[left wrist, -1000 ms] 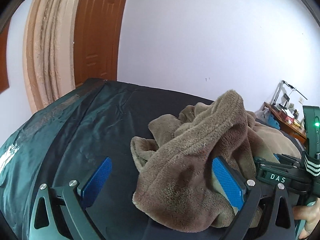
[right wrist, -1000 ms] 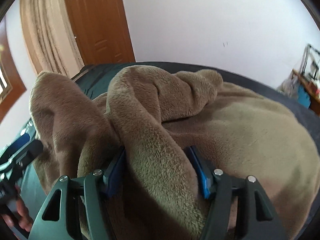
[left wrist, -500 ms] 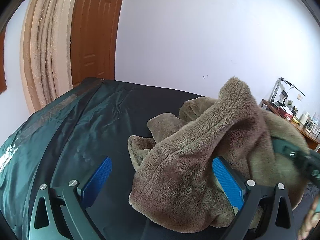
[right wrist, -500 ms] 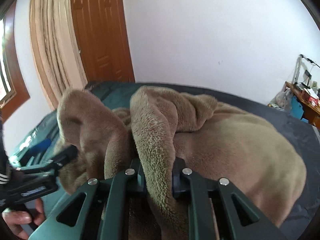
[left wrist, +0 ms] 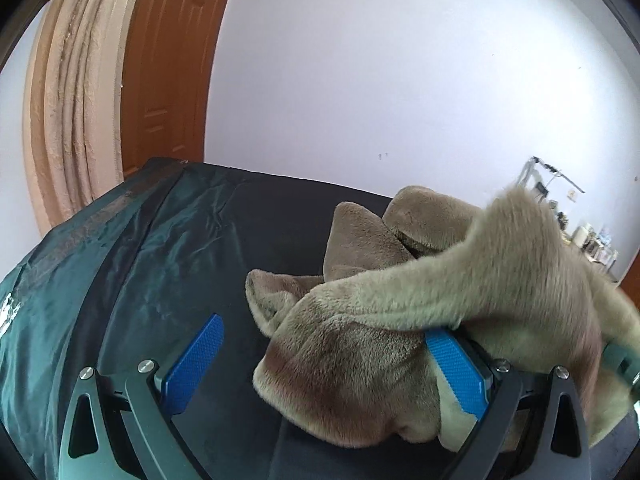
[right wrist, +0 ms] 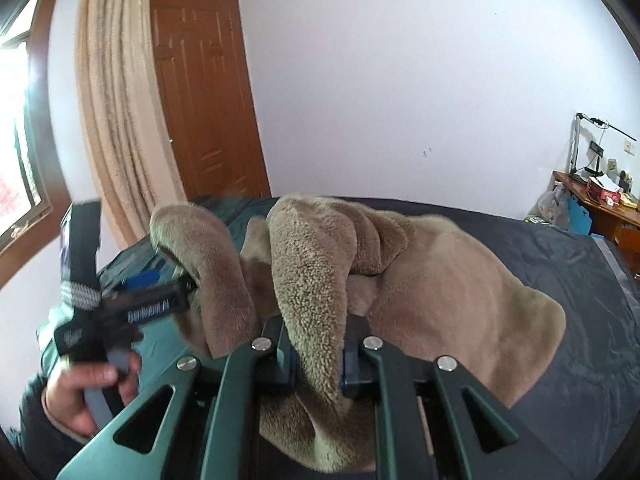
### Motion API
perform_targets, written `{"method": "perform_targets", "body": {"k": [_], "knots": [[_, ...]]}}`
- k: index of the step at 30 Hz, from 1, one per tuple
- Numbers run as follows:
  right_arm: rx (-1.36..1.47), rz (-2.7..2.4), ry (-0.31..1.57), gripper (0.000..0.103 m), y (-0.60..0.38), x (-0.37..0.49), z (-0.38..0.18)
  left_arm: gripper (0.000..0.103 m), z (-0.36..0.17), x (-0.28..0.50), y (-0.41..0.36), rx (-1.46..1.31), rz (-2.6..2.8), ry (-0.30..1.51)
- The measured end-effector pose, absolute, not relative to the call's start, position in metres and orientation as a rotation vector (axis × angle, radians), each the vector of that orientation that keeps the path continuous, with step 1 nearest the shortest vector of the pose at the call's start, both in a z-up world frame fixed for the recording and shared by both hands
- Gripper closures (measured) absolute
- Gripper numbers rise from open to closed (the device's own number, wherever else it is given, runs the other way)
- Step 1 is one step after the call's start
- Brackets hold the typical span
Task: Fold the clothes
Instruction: 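Grasp a blanket edge with the right gripper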
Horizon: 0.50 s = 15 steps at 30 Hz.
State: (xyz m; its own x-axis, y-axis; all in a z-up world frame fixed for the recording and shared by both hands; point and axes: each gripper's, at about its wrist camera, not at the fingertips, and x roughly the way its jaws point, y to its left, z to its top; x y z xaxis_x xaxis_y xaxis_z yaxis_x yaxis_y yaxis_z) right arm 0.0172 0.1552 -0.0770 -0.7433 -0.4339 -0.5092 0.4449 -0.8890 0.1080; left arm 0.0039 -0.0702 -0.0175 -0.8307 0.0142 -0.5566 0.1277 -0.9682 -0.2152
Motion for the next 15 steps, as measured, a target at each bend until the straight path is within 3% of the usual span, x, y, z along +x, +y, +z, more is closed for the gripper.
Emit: {"method": "perform_targets", "body": {"k": [15], "knots": [[0.926, -2.36, 0.067, 0.088, 0.136, 0.065, -0.135, 0.001, 0.032, 0.058, -0.049, 0.907, -3.078, 0.364]]}}
